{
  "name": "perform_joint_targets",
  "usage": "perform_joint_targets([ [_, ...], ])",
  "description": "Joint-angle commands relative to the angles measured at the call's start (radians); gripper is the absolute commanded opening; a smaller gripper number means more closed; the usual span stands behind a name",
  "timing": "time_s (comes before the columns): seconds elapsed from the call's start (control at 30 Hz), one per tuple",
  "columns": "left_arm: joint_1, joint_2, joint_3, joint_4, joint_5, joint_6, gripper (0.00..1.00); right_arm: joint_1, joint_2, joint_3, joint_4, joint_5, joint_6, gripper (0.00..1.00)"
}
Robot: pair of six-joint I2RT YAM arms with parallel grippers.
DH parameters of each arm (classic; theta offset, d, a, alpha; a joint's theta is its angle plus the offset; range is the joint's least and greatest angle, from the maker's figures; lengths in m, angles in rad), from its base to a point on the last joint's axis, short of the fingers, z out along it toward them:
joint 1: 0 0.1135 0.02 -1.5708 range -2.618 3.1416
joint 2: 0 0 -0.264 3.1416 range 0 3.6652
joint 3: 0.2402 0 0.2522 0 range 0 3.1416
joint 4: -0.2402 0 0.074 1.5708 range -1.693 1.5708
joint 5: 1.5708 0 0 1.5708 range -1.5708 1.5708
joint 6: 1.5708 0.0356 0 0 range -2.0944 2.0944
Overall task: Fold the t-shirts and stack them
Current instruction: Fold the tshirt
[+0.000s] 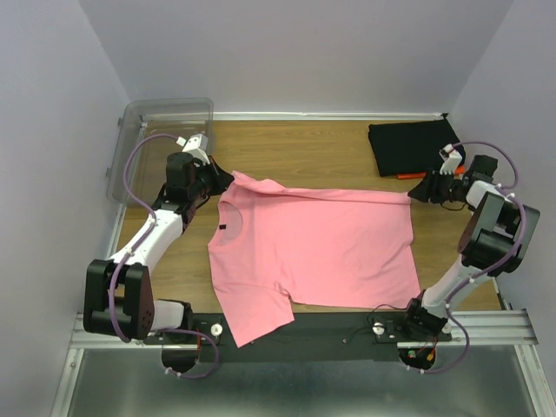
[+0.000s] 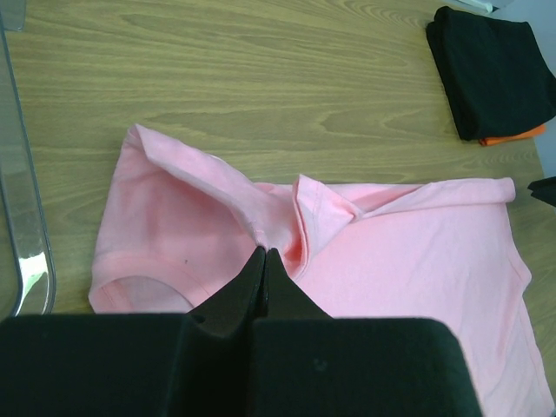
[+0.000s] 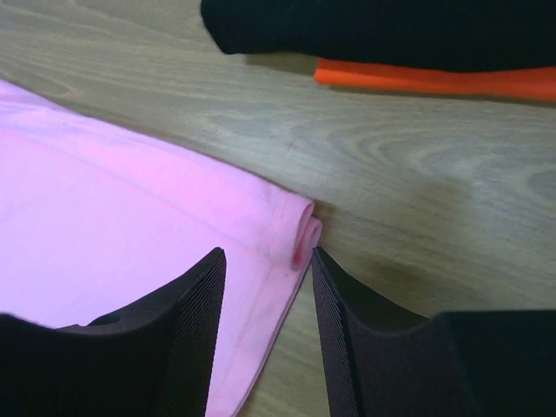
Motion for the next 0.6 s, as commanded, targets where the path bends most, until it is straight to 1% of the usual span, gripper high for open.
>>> perform_joint_targets([
  [0.0,0.008,-0.019,-0.016,0.001,0.028,0.01,0.0,-0.005,0.078,0.08,-0.051,0.0,0.041,0.51],
  [0.17,0.008,-0.017,-0.019,0.003,0.029,0.01,0.0,-0.001,0.17,0.151,-0.052,0.008,0.078,0.49],
  [0.27,0.008,-0.014,-0.018,0.003,0.031,0.01,0.0,0.007,0.199,0.168,-0.054,0.005,0.087,0.49],
  [0.57,0.008,-0.011,-0.018,0.004,0.035,0.011,0.0,0.024,0.212,0.163,-0.058,-0.009,0.077,0.44],
])
